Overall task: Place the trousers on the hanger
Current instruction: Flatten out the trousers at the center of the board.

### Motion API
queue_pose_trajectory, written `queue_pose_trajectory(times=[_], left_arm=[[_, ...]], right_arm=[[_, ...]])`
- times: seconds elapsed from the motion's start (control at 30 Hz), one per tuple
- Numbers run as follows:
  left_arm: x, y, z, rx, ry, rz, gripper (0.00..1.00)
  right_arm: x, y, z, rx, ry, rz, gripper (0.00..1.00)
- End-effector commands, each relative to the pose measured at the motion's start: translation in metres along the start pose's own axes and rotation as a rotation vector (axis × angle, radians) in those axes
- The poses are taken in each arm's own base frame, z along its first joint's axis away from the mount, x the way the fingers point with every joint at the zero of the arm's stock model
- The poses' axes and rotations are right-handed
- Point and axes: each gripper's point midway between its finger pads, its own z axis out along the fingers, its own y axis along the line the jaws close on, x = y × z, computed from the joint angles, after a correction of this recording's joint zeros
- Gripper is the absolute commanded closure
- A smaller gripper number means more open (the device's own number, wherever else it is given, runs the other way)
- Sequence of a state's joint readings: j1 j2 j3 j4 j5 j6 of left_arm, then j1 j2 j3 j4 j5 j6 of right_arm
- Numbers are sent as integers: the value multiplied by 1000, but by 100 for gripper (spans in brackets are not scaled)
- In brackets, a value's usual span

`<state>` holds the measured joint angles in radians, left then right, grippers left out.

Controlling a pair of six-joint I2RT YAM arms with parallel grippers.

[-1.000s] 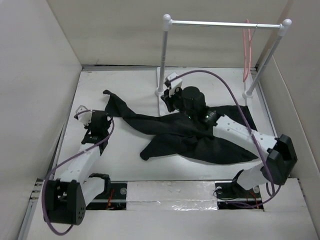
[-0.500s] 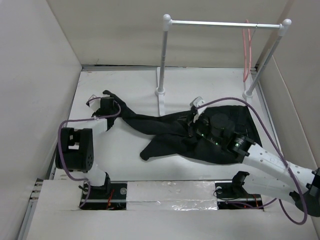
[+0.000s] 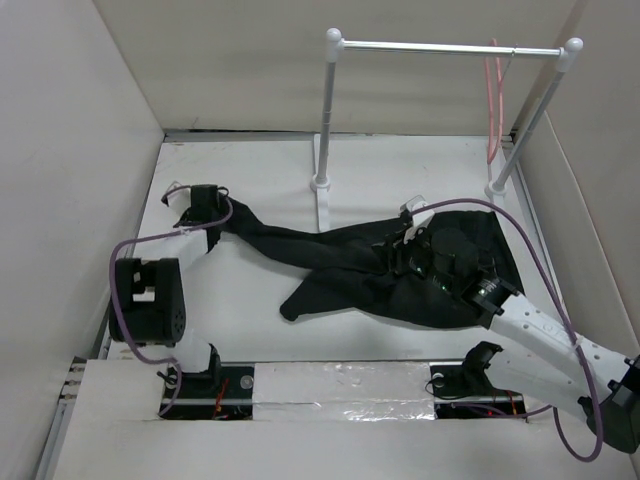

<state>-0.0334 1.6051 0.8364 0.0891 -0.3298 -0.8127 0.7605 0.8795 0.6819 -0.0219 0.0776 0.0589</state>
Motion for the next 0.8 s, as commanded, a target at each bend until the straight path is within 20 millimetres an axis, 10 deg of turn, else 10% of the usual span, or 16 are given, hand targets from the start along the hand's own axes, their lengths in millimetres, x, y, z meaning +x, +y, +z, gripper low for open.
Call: queue_pose_trajectory(times=[0.0,0.13,0.37,0.6,0.7,0.77], left_arm=[[-87,-35,-57,109,-208,-37,100],[-141,-46,-106,118,-285,7,100],[-209,-10,-173,80,-412,79,100],[-181,31,-160,-21,-419,76,100],[-158,40,-140,-45,-360,84,44],[-150,25,-139,30,-302,98,39]], right_arm=[[8,-18,3,57,7,63,52],[2,-32,9,85,-33,106,51],[-11,-39,10,87,-57,124,51],[1,-38,11,80,-40,126,50],[12,-26,12,27,-6,112,53],[16,-16,15,-3,24,84,71]])
